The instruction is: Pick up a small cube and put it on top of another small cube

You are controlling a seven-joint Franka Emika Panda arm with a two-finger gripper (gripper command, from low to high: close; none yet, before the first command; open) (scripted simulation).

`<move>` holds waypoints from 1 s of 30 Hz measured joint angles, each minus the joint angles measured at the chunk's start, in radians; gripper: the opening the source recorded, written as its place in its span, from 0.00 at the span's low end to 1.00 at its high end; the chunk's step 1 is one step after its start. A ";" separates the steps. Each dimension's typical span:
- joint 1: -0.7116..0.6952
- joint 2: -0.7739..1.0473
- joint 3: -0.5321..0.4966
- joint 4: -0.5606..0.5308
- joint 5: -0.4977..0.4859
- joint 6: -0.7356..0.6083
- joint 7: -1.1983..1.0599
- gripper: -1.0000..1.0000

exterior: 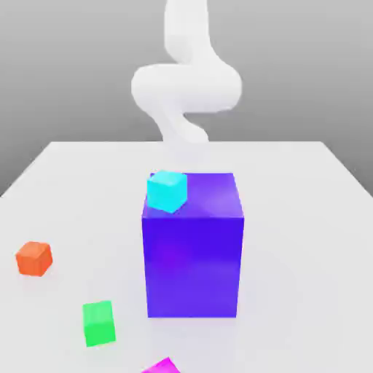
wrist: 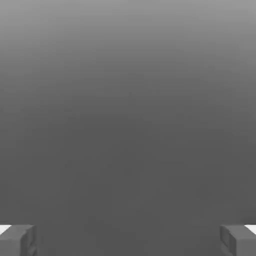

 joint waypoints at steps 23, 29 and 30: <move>0.332 0.478 -0.341 0.014 0.163 0.116 -0.985 0.50; 0.369 0.610 -0.386 0.019 0.241 0.141 -1.265 0.50; 0.374 0.632 -0.391 0.020 0.255 0.146 -1.312 0.50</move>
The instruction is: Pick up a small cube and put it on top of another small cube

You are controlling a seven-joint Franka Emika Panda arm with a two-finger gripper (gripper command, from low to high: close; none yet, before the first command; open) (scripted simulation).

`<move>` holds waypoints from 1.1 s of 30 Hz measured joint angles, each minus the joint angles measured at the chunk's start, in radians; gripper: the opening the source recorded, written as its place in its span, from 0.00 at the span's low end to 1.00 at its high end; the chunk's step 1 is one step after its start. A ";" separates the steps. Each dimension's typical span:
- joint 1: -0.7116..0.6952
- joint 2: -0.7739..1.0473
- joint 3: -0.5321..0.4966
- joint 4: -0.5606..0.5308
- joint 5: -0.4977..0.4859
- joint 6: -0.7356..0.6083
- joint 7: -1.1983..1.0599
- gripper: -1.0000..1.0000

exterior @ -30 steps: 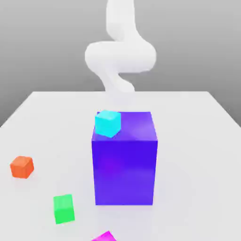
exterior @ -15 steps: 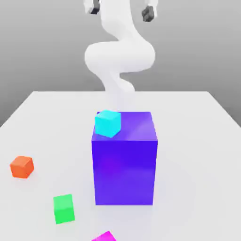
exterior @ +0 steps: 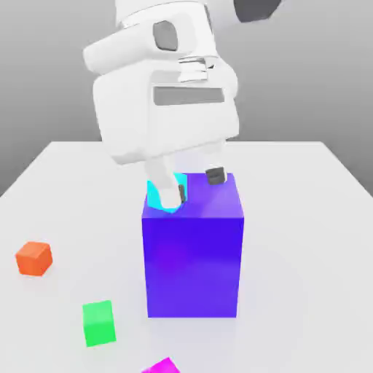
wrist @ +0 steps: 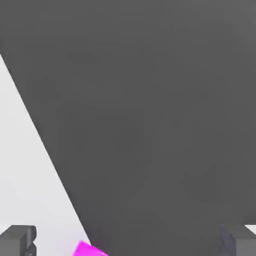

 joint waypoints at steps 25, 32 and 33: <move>-0.090 0.480 0.068 0.005 0.045 0.155 -0.974 0.50; -0.163 0.655 0.155 0.041 0.104 0.280 -1.089 0.00; -0.163 0.655 0.155 0.041 0.104 0.280 -1.089 0.00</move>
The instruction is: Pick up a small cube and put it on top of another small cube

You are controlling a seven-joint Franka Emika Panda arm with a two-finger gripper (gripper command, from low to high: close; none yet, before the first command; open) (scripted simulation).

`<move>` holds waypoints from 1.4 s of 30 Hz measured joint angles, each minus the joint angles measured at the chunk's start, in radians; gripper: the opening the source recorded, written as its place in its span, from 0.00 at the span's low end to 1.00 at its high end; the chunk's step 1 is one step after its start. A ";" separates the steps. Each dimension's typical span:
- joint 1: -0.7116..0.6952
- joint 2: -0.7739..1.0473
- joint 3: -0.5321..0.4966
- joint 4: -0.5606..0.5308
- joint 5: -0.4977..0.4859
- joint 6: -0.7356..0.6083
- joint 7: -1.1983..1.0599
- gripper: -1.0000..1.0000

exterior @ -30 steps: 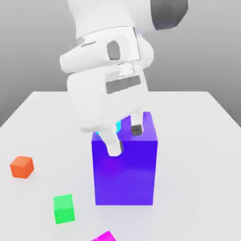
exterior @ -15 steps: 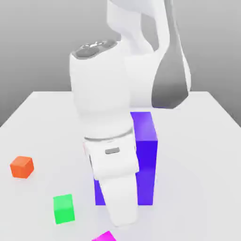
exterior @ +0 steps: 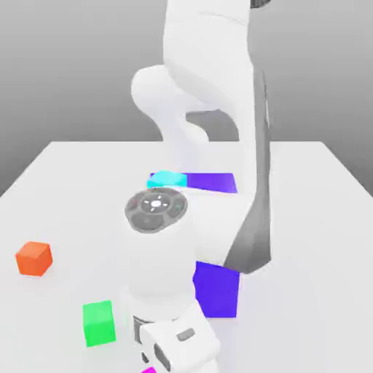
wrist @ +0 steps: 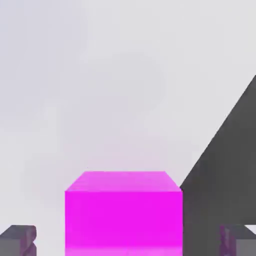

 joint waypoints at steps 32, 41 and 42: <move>-0.032 -0.641 -0.239 -0.200 -0.503 -0.294 -0.373 0.00; -0.026 -0.582 -0.312 -0.307 -0.426 -0.191 -0.712 0.00; -0.024 -0.565 -0.313 -0.320 -0.405 -0.171 -0.756 0.00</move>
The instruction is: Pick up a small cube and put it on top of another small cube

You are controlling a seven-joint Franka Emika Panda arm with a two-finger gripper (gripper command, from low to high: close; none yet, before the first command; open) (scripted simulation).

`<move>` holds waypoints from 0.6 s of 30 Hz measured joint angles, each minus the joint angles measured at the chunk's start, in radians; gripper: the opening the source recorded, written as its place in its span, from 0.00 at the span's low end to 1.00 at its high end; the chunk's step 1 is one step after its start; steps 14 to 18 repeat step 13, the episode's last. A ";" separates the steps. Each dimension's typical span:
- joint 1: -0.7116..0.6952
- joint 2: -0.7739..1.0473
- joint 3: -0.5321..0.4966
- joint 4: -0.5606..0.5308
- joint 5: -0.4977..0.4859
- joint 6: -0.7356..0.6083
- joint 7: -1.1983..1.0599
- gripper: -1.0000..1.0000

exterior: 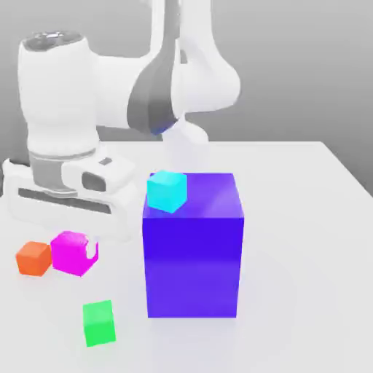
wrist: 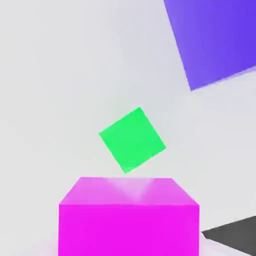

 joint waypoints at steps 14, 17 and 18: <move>-0.094 0.270 0.154 -0.022 0.345 0.223 -0.338 1.00; -0.094 0.270 0.154 -0.022 0.345 0.223 -0.338 1.00; -0.094 0.270 0.154 -0.022 0.345 0.223 -0.338 1.00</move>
